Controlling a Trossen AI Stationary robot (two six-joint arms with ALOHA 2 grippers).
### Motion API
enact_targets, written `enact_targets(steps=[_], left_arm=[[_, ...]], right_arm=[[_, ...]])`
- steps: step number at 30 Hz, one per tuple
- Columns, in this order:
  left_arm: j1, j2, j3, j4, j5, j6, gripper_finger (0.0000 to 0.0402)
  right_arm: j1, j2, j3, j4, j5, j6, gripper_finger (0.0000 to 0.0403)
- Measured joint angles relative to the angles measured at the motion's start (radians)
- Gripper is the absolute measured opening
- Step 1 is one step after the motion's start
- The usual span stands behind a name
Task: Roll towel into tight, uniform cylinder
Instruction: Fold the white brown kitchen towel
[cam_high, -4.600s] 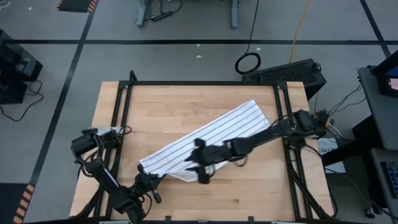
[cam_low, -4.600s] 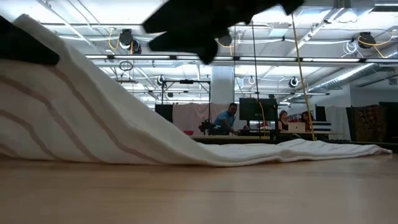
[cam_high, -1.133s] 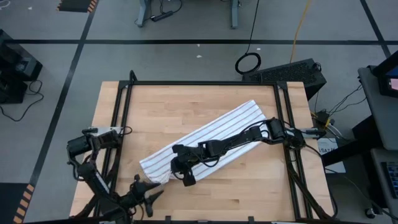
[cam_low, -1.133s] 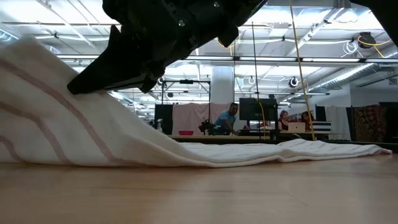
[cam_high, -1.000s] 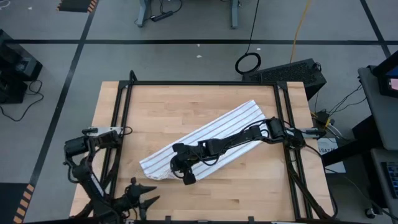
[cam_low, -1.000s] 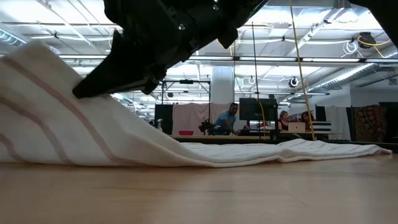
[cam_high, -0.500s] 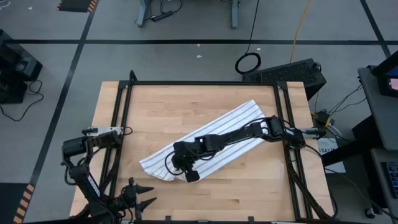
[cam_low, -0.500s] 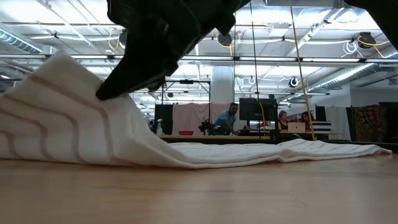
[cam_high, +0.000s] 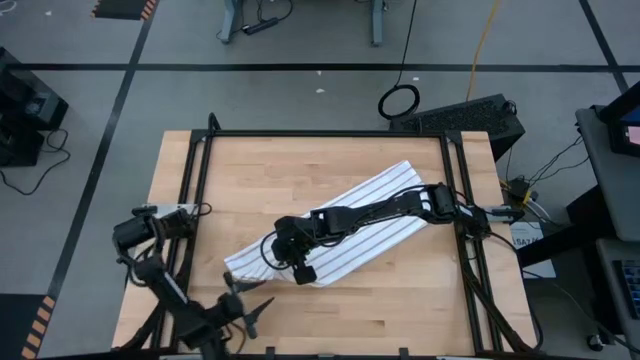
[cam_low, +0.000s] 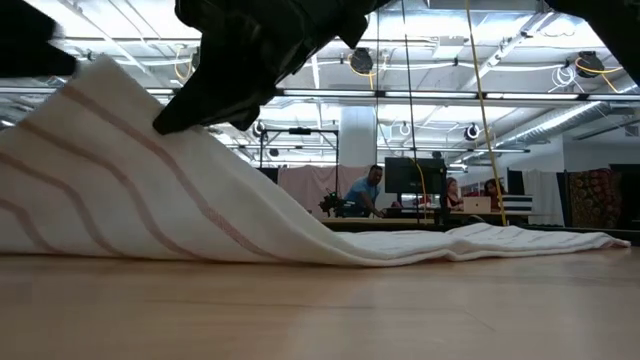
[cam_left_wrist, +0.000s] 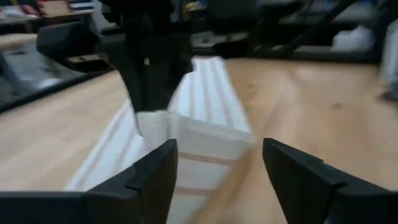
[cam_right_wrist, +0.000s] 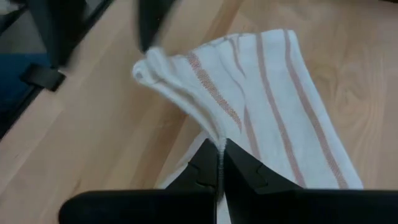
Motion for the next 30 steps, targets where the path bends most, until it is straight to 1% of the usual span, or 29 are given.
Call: enact_targets(steps=[4,7,9,12,16,18,22,30], left_arm=[[0.07,0.0,0.021,0.001,0.037,0.119,0.0278],[0.085,0.0,0.039,0.002,0.043,0.195,0.03],[0.089,0.0,0.044,-0.005,0.051,0.217,0.0304],[0.104,-0.001,0.046,-0.051,0.078,0.16,0.0306],[0.117,-0.034,0.046,-0.168,0.224,0.016,0.0306],[0.115,-0.055,0.046,-0.221,0.26,-0.036,0.0306],[0.092,-0.097,0.046,-0.23,0.264,-0.02,0.0306],[0.089,-0.098,0.045,-0.233,0.274,-0.021,0.0306]], right_arm=[[0.0,0.0,0.0,-0.006,-0.006,0.001,0.0002],[-0.004,0.0,0.0,-0.002,-0.007,0.003,0.0002],[-0.007,0.0,0.0,-0.003,-0.007,0.006,0.0002],[-0.008,0.0,0.0,-0.002,-0.007,0.006,0.0002],[-0.008,0.0,0.0,-0.002,-0.007,0.005,0.0002],[-0.008,0.0,0.0,-0.002,-0.007,0.005,0.0002],[-0.01,0.0,0.0,-0.002,-0.006,0.006,0.0002],[-0.011,0.001,0.0,-0.002,-0.005,0.006,0.0002]])
